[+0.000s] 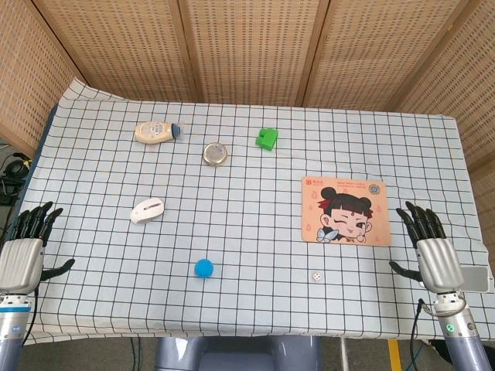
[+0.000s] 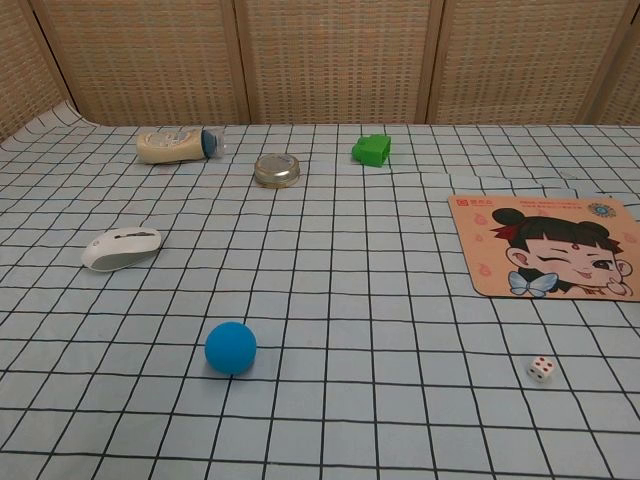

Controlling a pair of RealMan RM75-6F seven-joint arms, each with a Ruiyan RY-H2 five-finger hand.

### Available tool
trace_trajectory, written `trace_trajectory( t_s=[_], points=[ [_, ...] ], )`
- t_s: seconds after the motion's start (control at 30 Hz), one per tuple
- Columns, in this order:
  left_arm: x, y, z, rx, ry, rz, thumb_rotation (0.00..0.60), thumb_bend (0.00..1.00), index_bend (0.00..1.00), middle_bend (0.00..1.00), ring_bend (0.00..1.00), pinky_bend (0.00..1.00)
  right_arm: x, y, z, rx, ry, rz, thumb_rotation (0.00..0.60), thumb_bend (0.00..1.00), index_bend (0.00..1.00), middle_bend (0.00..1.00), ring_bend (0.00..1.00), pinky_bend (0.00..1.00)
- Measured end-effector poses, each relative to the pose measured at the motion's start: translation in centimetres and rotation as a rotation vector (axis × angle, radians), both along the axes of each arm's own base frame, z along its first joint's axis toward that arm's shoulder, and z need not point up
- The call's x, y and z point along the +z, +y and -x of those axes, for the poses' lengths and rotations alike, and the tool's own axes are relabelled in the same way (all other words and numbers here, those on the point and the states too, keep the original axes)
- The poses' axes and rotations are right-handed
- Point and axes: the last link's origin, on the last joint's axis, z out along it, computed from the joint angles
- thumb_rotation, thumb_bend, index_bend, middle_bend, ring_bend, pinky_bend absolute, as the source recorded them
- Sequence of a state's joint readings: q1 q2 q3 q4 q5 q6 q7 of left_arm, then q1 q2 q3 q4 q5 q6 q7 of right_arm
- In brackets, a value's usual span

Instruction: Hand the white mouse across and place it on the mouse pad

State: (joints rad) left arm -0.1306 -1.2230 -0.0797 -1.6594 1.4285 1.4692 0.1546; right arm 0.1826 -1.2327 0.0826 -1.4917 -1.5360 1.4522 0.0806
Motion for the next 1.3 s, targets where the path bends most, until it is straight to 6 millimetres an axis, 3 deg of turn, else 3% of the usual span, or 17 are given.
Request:
trace_trajectory(
  t_s=[0.77, 1.3],
  points=[
    [-0.8, 0.7, 0.1, 0.043, 0.000, 0.028, 0.600, 0.08, 0.10, 0.00, 0.00, 0.00, 0.0, -0.3, 0.1, -0.001, -0.013, -0.011, 0.600, 0.20, 0.00, 0.00, 0.00, 0.00],
    [-3.0, 8.6, -4.8, 0.136, 0.070, 0.065, 0.600, 0.13, 0.20, 0.00, 0.00, 0.00, 0.9, -0.6, 0.2, 0.005, -0.076, -0.015, 0.600, 0.20, 0.00, 0.00, 0.00, 0.00]
  ],
)
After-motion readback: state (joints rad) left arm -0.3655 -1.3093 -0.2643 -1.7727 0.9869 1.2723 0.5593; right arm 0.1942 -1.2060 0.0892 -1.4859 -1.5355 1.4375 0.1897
